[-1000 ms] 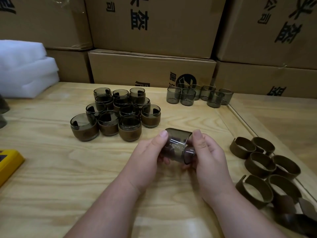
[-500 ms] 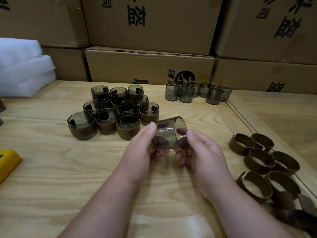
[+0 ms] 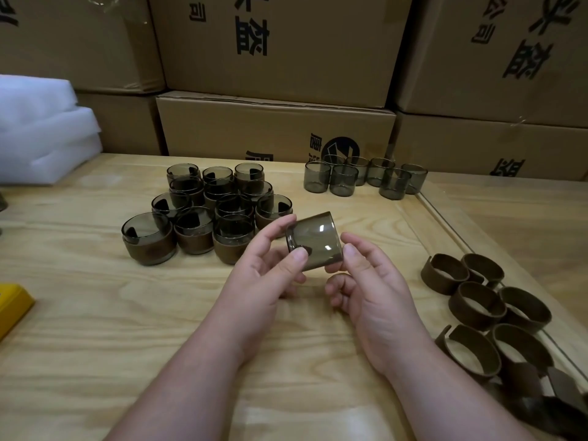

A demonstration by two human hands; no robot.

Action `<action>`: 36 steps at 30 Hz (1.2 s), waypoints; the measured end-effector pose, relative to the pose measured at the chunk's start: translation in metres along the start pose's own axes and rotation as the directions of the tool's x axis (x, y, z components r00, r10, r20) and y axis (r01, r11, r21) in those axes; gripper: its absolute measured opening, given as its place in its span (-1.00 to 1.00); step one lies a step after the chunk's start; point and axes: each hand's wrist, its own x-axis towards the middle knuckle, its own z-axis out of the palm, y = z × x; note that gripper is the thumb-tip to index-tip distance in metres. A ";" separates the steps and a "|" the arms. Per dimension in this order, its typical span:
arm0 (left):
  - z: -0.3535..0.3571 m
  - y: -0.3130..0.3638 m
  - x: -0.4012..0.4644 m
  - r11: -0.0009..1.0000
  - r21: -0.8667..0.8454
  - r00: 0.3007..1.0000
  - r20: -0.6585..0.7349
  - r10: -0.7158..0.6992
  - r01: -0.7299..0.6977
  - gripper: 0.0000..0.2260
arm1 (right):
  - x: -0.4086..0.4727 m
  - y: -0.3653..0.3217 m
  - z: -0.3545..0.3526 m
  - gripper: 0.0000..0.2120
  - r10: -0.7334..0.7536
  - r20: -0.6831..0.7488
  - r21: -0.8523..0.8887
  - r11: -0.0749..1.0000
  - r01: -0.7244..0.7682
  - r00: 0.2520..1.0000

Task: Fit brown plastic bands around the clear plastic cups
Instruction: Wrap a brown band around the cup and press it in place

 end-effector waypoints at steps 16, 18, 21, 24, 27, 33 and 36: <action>0.003 0.004 -0.003 1.000 0.001 0.998 0.057 0.015 -0.015 -0.47 | 0.003 0.003 -0.006 -0.50 0.026 0.023 0.080 0.996 -0.028 0.999; 0.001 0.003 -0.003 1.000 0.011 0.999 0.050 0.002 -0.002 -0.49 | 0.004 0.005 -0.008 -0.60 0.031 0.020 0.079 0.996 -0.032 0.999; 0.000 0.003 -0.002 0.999 -0.005 0.999 0.035 -0.032 0.032 -0.50 | 0.005 0.006 -0.009 -0.75 0.030 0.007 0.074 0.997 -0.030 1.000; 0.001 0.004 -0.001 0.997 -0.021 0.997 0.046 -0.069 0.070 -0.52 | 0.005 0.006 -0.009 -0.76 0.028 -0.004 0.046 0.999 -0.028 1.000; 0.000 0.004 -0.001 0.997 -0.026 0.995 0.076 -0.066 0.068 -0.50 | 0.006 0.007 -0.009 -0.80 0.023 -0.006 0.040 0.999 -0.023 1.000; 0.000 0.003 -0.002 0.997 -0.014 0.993 0.093 -0.071 0.073 -0.38 | 0.005 0.004 -0.007 -0.75 0.050 -0.054 0.008 0.999 -0.050 0.997; 0.000 0.004 -0.005 0.995 0.086 0.990 0.126 -0.067 0.056 -0.34 | 0.002 -0.003 -0.004 -0.52 0.082 -0.085 0.035 0.996 -0.079 0.993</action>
